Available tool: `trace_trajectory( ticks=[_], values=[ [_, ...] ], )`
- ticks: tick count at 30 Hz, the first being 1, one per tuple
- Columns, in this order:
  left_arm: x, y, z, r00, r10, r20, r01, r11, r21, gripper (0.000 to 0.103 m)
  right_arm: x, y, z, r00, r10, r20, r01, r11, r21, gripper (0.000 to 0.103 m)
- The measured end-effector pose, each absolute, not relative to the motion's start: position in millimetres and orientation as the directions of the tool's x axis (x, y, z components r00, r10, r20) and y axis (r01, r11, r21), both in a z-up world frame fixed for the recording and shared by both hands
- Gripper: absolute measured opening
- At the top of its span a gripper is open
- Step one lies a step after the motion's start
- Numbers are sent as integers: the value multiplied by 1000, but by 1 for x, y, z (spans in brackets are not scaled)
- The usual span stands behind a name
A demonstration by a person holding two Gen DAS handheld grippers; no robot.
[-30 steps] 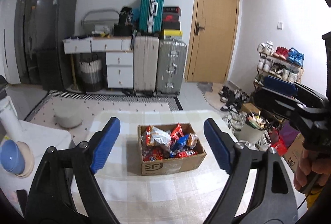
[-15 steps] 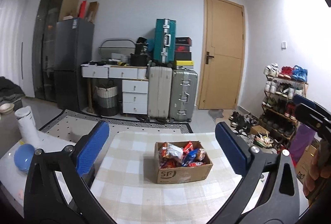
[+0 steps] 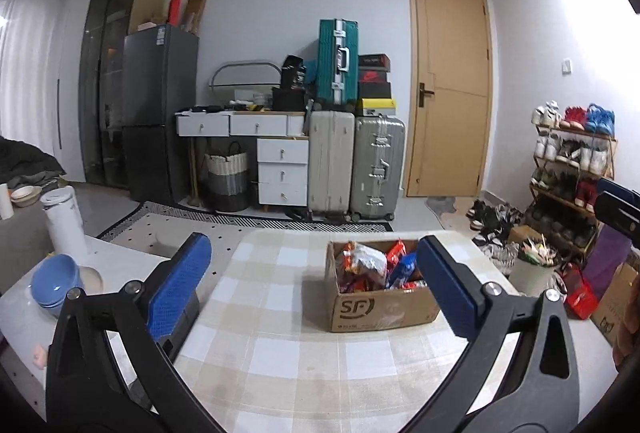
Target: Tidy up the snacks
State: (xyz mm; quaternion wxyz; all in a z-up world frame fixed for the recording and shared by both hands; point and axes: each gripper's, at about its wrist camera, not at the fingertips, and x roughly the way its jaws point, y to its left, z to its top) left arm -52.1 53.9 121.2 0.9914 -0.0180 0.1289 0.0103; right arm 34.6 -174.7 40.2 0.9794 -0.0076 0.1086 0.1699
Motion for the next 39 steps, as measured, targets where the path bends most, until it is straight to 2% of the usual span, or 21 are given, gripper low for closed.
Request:
trace_trajectory(
  ticks=[8, 17, 24, 32, 39],
  values=[
    [32, 53, 43, 941, 17, -338, -40, 997, -63, 102, 82, -179, -31, 931, 275, -242, -274, 961, 38, 102],
    [95, 58, -34, 934, 56, -353, -78, 996, -49, 102, 131, -176, -118, 943, 205, -263, -210, 978, 10, 102],
    [131, 57, -96, 906, 51, -420, -74, 996, -40, 102, 164, -191, -175, 947, 181, -266, -160, 982, 100, 102],
    [144, 48, -132, 930, 58, -362, -62, 998, 1, 102, 167, -202, -199, 952, 148, -269, -119, 986, 120, 102],
    [153, 46, -141, 932, 48, -360, -51, 999, 1, 102, 164, -200, -198, 954, 135, -267, -113, 989, 98, 102]
  ],
)
